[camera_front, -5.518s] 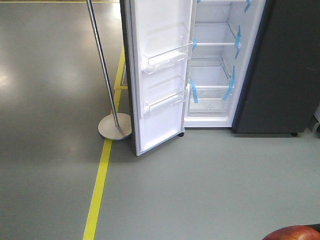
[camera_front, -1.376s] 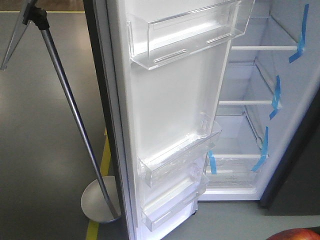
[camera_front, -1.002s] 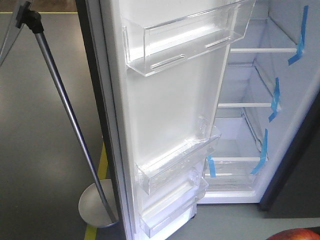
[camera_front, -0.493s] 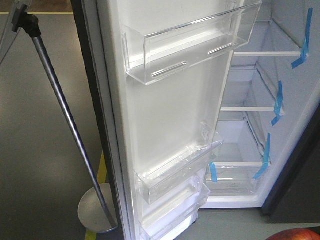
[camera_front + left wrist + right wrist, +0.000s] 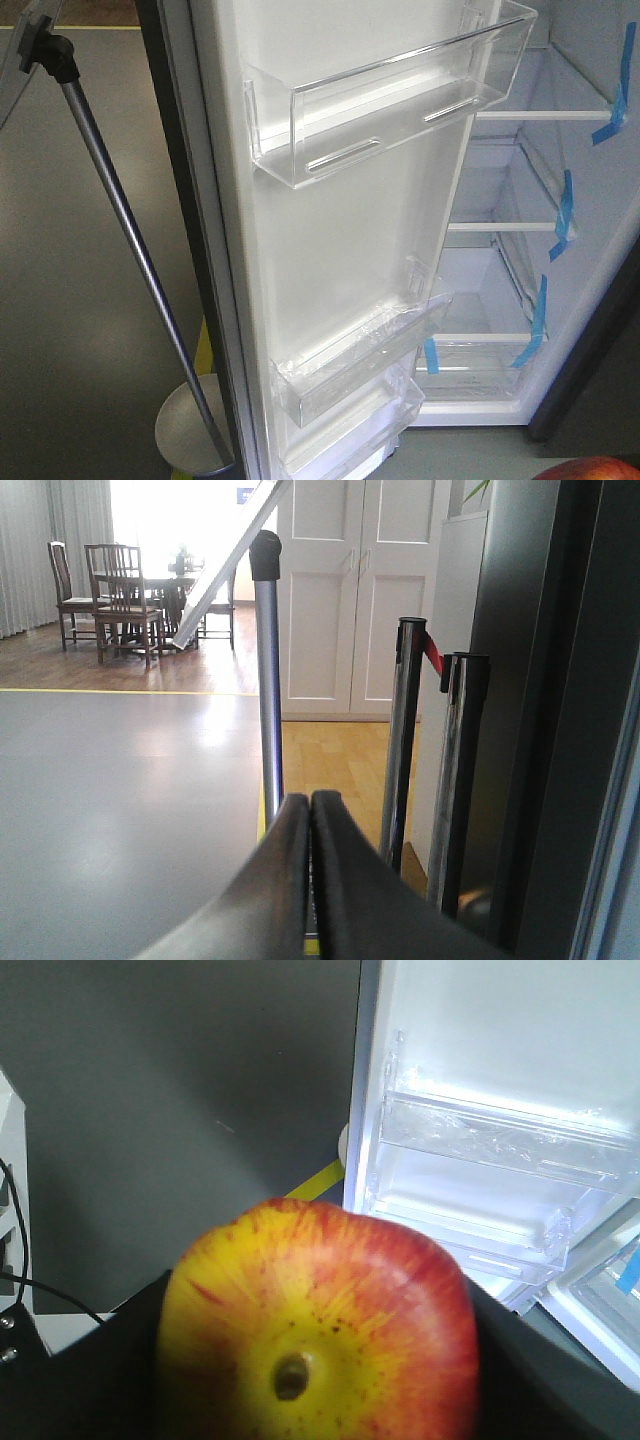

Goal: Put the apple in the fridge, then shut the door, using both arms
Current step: 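Approach the refrigerator door bins, keeping the apple in the right gripper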

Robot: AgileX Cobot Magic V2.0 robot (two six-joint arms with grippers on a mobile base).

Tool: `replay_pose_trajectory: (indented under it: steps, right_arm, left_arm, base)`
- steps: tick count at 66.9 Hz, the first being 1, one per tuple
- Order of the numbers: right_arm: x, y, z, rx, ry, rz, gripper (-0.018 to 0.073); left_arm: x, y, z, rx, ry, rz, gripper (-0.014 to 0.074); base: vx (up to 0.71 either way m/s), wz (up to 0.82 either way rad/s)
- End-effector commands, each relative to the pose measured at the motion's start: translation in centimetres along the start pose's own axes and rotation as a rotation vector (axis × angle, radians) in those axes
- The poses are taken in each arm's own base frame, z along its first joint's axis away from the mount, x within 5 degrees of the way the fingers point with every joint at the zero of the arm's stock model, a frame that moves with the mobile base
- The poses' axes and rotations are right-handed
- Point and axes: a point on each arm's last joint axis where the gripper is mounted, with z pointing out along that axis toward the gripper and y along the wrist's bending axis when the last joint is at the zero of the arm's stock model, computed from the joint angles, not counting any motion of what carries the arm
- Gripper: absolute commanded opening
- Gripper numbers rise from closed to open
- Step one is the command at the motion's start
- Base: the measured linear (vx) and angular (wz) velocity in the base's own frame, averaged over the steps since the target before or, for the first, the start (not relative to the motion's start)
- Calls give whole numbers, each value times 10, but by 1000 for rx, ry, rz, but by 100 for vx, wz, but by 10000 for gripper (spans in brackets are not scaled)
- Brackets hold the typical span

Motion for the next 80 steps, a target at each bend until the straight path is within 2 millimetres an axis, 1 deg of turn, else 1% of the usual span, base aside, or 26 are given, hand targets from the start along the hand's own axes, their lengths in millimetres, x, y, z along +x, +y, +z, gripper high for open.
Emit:
replay_pose_trajectory:
  steps: [1,80]
  right_arm:
    - [-12,0,-5,10,-84,-3,159]
    - [-12,0,-5,10,-84,-3,159]
  left_arm:
    - [-13,-2,-2,20,-107,-10,-6]
    - [-13,-2,-2,20,-107,-10,-6]
  base:
    - [5,-1]
    - [1,-1]
